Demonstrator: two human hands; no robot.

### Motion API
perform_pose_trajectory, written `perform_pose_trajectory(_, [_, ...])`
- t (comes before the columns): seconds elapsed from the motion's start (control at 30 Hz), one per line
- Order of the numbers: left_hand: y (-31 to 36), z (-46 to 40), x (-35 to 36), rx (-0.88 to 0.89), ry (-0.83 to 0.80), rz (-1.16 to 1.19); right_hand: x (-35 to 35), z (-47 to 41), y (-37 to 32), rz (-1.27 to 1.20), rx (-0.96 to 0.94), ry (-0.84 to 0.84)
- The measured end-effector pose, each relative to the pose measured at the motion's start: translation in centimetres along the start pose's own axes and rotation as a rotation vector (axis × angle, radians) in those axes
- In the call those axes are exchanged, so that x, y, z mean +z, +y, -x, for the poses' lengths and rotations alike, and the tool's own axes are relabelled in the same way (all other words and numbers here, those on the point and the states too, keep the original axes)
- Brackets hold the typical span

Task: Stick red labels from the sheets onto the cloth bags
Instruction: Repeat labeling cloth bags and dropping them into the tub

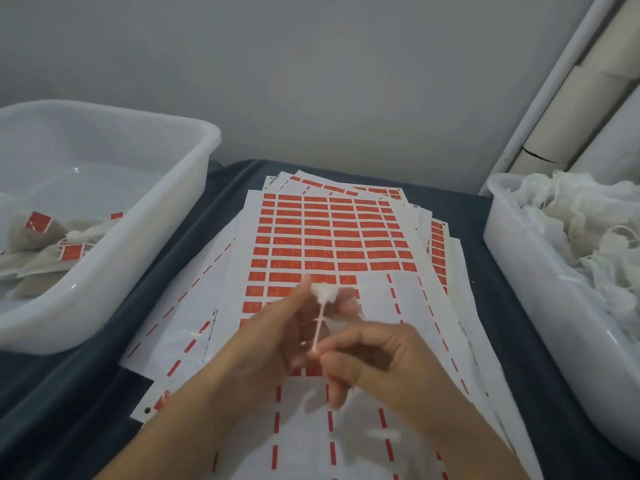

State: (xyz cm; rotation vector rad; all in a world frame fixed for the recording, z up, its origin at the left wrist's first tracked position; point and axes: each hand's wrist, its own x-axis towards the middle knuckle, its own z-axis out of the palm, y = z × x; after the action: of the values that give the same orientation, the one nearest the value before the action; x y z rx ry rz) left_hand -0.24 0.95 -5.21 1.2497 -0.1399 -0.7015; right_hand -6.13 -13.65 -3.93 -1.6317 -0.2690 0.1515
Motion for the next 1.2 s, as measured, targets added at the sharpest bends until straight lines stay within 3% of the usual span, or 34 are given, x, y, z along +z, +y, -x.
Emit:
perform_pose_trajectory(0.13, [0.8, 0.3, -1.6, 0.030, 0.010, 0.451, -0.3, -0.4, 0.9, 0.231, 0.133, 0.035])
perform_pose_trajectory(0.2, [1.1, 0.3, -2.2, 0.034, 0.031, 0.513, -1.3, -0.6, 1.0, 0.311, 0.182, 0.139])
perform_pose_trajectory(0.27, [1.2, 0.2, -2.2, 0.010, 0.033, 0.438, -2.1, -0.6, 0.8, 0.306, 0.184, 0.269])
perform_pose_trajectory(0.43, [0.4, 0.1, -1.1, -0.137, 0.021, -0.074, -1.8, -0.6, 0.8, 0.278, 0.040, 0.502])
perform_pose_trajectory(0.6, [-0.3, 0.0, 0.2, -0.154, -0.167, -0.376, 0.3, -0.7, 1.8, 0.360, -0.134, 0.389])
perform_pose_trajectory(0.7, [-0.5, 0.0, 0.4, -0.132, -0.226, -0.397, 0.7, -0.8, 2.2, 0.359, -0.124, 0.390])
perform_pose_trajectory(0.87, [-0.9, 0.3, 0.5, 0.139, -0.171, -0.470, -0.2, -0.8, 2.4, 0.410, -0.080, 0.584])
perform_pose_trajectory(1.1, [-1.0, 0.7, 0.4, 0.208, -0.168, -0.483, -0.5, -1.2, 1.7, 0.184, 0.006, 0.492])
perform_pose_trajectory(1.2, [-1.1, 0.7, 0.3, 0.205, -0.186, -0.471, -0.8, -1.1, 1.5, 0.250, 0.017, 0.490])
